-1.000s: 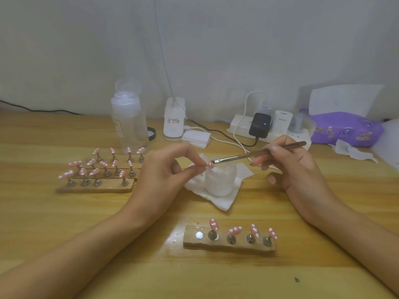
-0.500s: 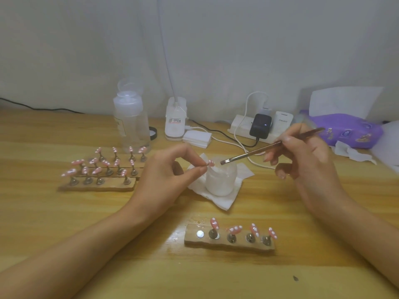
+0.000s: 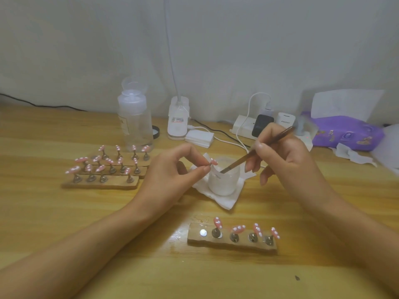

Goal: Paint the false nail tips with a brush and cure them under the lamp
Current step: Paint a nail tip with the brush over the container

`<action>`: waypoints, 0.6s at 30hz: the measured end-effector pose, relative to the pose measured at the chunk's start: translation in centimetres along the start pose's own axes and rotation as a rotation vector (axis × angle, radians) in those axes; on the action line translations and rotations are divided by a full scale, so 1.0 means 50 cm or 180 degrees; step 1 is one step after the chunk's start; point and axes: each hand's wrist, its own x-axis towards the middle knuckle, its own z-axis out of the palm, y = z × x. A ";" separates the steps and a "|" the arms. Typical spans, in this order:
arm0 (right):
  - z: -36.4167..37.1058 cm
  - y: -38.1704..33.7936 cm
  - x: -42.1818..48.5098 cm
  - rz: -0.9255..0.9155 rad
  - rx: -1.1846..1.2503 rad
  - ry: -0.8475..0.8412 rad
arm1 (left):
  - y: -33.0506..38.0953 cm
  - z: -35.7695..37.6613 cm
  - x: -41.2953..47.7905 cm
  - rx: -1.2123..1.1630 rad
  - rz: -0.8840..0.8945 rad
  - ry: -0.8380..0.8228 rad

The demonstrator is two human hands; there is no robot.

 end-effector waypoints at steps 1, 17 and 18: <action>-0.001 0.003 -0.001 0.0066 0.0149 0.0108 | 0.000 0.000 0.000 -0.0011 -0.0005 0.0000; -0.008 0.041 -0.026 0.0889 0.1687 0.1052 | 0.006 0.001 -0.003 -0.0143 -0.0130 0.0037; -0.008 0.041 -0.026 0.0853 0.1695 0.1003 | 0.006 0.002 -0.003 -0.0129 -0.0111 0.0028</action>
